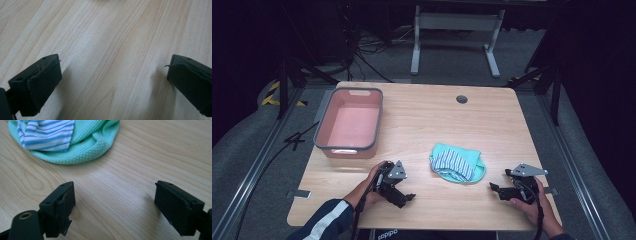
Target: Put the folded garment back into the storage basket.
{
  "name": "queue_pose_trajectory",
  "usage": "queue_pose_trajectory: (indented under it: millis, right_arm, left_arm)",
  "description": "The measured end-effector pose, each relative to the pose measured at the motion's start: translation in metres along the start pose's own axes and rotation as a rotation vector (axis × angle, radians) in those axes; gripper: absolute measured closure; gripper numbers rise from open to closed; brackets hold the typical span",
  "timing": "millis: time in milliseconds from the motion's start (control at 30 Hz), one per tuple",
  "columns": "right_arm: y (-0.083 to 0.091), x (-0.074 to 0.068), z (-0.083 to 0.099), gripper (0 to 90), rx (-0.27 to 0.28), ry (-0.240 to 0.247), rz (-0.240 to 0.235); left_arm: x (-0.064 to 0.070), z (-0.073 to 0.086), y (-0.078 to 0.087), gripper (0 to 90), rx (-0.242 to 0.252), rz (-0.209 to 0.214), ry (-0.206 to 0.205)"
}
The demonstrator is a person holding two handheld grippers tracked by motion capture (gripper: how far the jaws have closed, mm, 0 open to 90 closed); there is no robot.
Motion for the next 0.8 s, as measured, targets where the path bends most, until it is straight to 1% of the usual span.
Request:
queue_pose_trajectory:
  millis: [200, 267, 400, 433, 467, 500, 533, 567, 600, 633, 667, 700, 733, 767, 800]
  right_arm:
    - [0.000, 0.000, 0.000, 17.3, 0.000, 0.003, -0.001]
    - [0.000, 0.000, 0.000, 17.3, 0.000, 0.003, -0.002]
    - [0.000, 0.000, 0.000, 17.3, -0.002, 0.003, -0.001]
    - [0.001, 0.001, 0.000, 17.2, -0.010, 0.005, 0.001]
    - [0.001, 0.001, 0.001, 17.2, -0.014, 0.003, 0.003]
    - [0.001, 0.002, 0.001, 17.9, -0.020, 0.002, 0.011]
    - [0.001, 0.002, 0.001, 17.9, -0.020, 0.002, 0.011]
    - [0.002, 0.003, 0.001, 20.1, -0.025, -0.007, 0.017]
    - [0.003, 0.003, 0.000, 21.8, -0.025, -0.013, 0.019]
    - [0.006, 0.002, -0.004, 20.5, -0.007, -0.011, 0.003]
    - [0.006, 0.002, -0.004, 20.5, -0.007, -0.011, 0.003]
    - [0.010, 0.000, -0.012, 22.6, 0.020, -0.021, -0.006]
    - [0.010, 0.000, -0.012, 22.6, 0.020, -0.021, -0.006]
    - [0.011, 0.000, -0.015, 24.2, 0.027, -0.023, -0.005]
    - [0.013, -0.002, -0.020, 25.9, 0.041, -0.034, -0.011]
  left_arm:
    - [0.000, 0.002, 0.001, 0.0, -0.005, 0.005, -0.012]
    - [0.000, 0.002, 0.002, 0.1, -0.001, 0.003, -0.002]
    - [0.000, 0.004, 0.003, 0.8, -0.010, 0.003, -0.009]
    - [-0.001, 0.004, 0.005, 3.0, -0.017, -0.009, 0.005]
    - [-0.002, 0.001, 0.007, 7.1, -0.007, -0.023, 0.017]
    - [-0.002, 0.001, 0.007, 16.1, -0.007, -0.023, 0.017]
    - [-0.005, 0.000, 0.009, 16.1, -0.006, -0.040, 0.024]
    - [-0.007, -0.001, 0.010, 21.7, -0.021, -0.047, 0.013]
    - [-0.008, -0.002, 0.011, 19.0, -0.030, -0.043, -0.001]
    - [-0.009, -0.011, 0.015, 17.4, 0.022, 0.013, -0.003]
    - [-0.009, -0.011, 0.015, 18.5, 0.022, 0.013, -0.003]
    - [-0.013, -0.020, 0.016, 19.0, 0.044, 0.016, 0.024]
    - [-0.013, -0.020, 0.016, 19.5, 0.044, 0.016, 0.024]
    - [-0.017, -0.026, 0.017, 19.5, 0.049, 0.015, 0.024]
    - [-0.020, -0.034, 0.016, 19.9, 0.065, 0.002, 0.034]
Point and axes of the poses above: each handheld gripper's, and its own axes: y roughly backward along the jaws, z roughly out of its underside, x roughly to its right, the point moved 10 cm from there along -y, roughly forward along the jaws, and after that the axes turned 5 degrees about -x, right-handed, at the moved point
